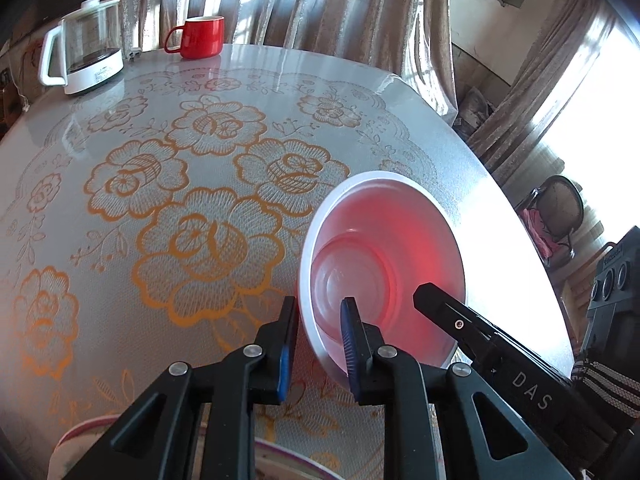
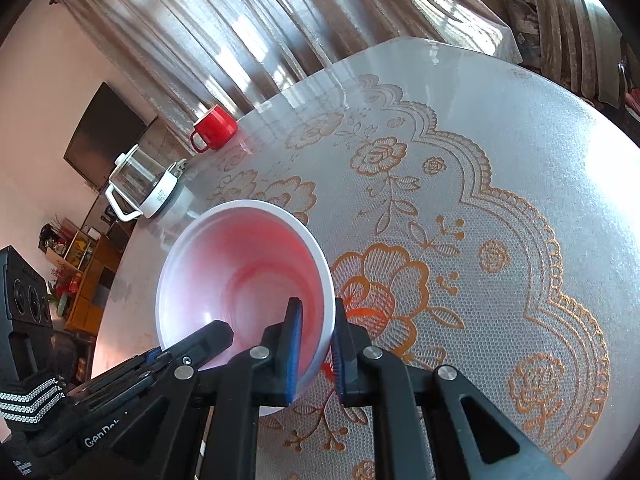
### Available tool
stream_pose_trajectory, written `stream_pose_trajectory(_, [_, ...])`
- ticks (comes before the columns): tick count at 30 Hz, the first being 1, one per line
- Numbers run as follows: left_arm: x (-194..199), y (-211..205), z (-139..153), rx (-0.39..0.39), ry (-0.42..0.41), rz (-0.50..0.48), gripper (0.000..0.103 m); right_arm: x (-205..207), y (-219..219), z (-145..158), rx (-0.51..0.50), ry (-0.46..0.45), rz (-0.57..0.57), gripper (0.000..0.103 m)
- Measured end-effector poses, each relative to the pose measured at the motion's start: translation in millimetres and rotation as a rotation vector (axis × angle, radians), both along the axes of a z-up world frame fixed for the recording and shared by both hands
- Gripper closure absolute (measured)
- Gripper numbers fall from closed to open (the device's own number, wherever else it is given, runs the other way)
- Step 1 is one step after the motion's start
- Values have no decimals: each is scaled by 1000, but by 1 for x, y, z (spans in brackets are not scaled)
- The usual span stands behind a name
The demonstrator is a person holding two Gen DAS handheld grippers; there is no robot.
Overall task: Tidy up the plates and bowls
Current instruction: 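Carry the red bowl with the left tool over the steel basin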
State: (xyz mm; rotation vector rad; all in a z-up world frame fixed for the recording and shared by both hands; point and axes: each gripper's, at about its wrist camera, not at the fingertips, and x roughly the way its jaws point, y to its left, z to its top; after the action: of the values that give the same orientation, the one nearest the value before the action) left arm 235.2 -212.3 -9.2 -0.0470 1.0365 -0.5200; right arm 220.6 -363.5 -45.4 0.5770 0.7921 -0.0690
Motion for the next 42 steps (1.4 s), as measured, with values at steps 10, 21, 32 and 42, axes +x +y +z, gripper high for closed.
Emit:
stream_pose_trajectory(10, [-24,28,12,-21,-23,29,82,-17,20,7,10,-23,33,91])
stream_pose_trajectory(21, [-48,71,32,-66,-61,77,81,-25,60,24,-15,-59,108,91])
stream_pose_trajectory(32, [-66,115,42,-78,-93,118,81,-31,101,36,-24,-76,186,91])
stream_pose_trajectory(42, [-91,168,54,-53,-148,188,81,-33,152,47,-33,-95,292,91])
